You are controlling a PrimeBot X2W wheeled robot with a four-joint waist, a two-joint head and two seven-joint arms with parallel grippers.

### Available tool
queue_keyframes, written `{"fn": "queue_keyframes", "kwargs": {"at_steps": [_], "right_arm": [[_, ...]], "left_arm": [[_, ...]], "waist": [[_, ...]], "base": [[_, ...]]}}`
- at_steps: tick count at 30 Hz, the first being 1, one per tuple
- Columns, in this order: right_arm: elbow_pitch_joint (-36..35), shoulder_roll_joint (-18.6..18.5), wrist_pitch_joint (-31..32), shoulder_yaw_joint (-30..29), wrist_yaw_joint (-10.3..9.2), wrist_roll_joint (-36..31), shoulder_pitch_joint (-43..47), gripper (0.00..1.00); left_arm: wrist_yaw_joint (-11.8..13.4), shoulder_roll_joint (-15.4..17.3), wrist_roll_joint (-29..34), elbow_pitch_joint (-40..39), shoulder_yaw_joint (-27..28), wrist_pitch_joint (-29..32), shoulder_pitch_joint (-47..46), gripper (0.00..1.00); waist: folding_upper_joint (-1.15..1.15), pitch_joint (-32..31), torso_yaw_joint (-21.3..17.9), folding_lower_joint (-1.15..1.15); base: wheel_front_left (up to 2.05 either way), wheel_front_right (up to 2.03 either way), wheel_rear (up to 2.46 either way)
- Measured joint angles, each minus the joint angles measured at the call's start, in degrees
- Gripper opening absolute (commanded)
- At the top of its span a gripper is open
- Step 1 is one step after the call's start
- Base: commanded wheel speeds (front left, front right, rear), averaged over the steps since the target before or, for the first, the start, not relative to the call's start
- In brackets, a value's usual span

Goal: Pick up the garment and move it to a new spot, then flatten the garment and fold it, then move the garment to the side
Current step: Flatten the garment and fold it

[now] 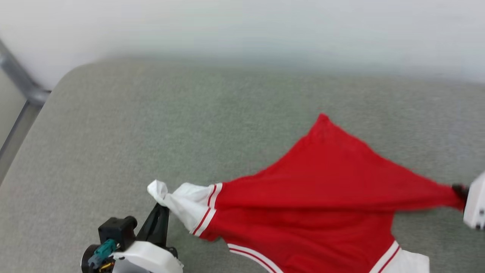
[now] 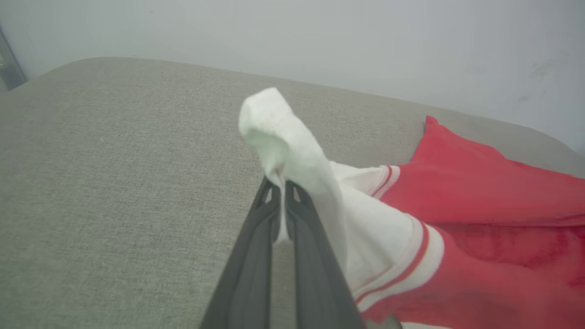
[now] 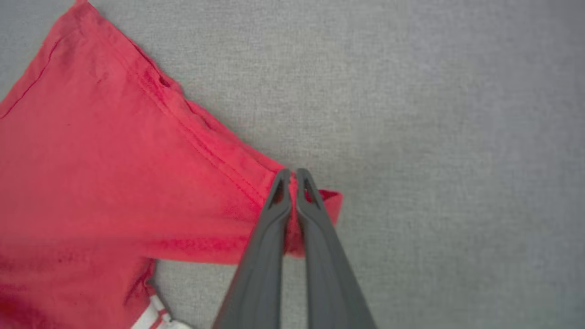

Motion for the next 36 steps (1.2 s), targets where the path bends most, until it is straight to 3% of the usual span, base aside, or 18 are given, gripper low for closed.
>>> {"fn": "queue_keyframes", "kwargs": {"at_steps": [7, 12, 18, 19, 20, 21, 30, 36], "right_arm": [[-9.66, 5.69, -0.54, -8.78, 0.0, -0.44, 19.8, 0.0], [-17.55, 13.14, 0.3, -15.12, 0.0, -2.89, 32.57, 0.0], [-22.26, 20.03, -0.01, -18.72, -0.01, -4.91, 39.45, 0.0], [-23.05, 20.87, -0.81, -19.03, -0.01, -5.09, 39.72, 0.18], [-23.84, 21.5, -1.86, -19.16, -0.02, -5.19, 39.82, 0.54], [-24.74, 21.96, -3.72, -19.34, -0.01, -5.54, 39.79, 1.0], [-30.07, 21.09, -22.99, -18.53, -0.01, -6.94, 34.45, 1.0], [-28.26, 17.67, -27.94, -15.3, -0.01, -7.61, 26.79, 1.0]], "left_arm": [[0.93, 1.29, -1.62, -0.86, 1.03, 1.98, 4.19, 0.0], [1.42, 1.91, -2.53, -0.97, 1.46, 2.96, 6.4, 0.0], [1.85, 2.5, -1.94, -0.86, 0.68, 3.61, 7.05, 0.0], [1.94, 2.53, -2.0, -0.9, 0.64, 3.65, 7.06, 0.0], [2.09, 2.5, -2.03, -0.93, 0.58, 3.67, 7.06, 0.0], [2.1, 2.54, -1.97, -0.97, 0.51, 3.67, 7.07, 0.0], [2.35, 2.65, -1.65, -1.44, -0.02, 3.92, 6.76, 0.0], [2.1, 2.27, -1.52, -1.81, -0.9, 3.77, 3.87, 0.0]], "waist": [[0.0, -4.52, -3.72, -0.01], [0.0, -6.62, -5.8, -0.01], [0.0, -7.05, -5.91, 0.0], [0.0, -7.08, -5.91, 0.0], [0.0, -7.1, -5.92, 0.0], [0.0, -7.13, -5.95, 0.0], [0.0, -6.87, -5.62, 0.01], [0.0, -4.69, -4.71, 0.02]], "base": [[0.0, 0.0, 0.0], [0.0, 0.0, 0.0], [0.0, 0.0, 0.0], [0.0, 0.0, 0.0], [0.0, 0.0, 0.0], [0.0, 0.0, 0.0], [0.0, 0.0, 0.0], [0.0, 0.0, 0.0]]}}
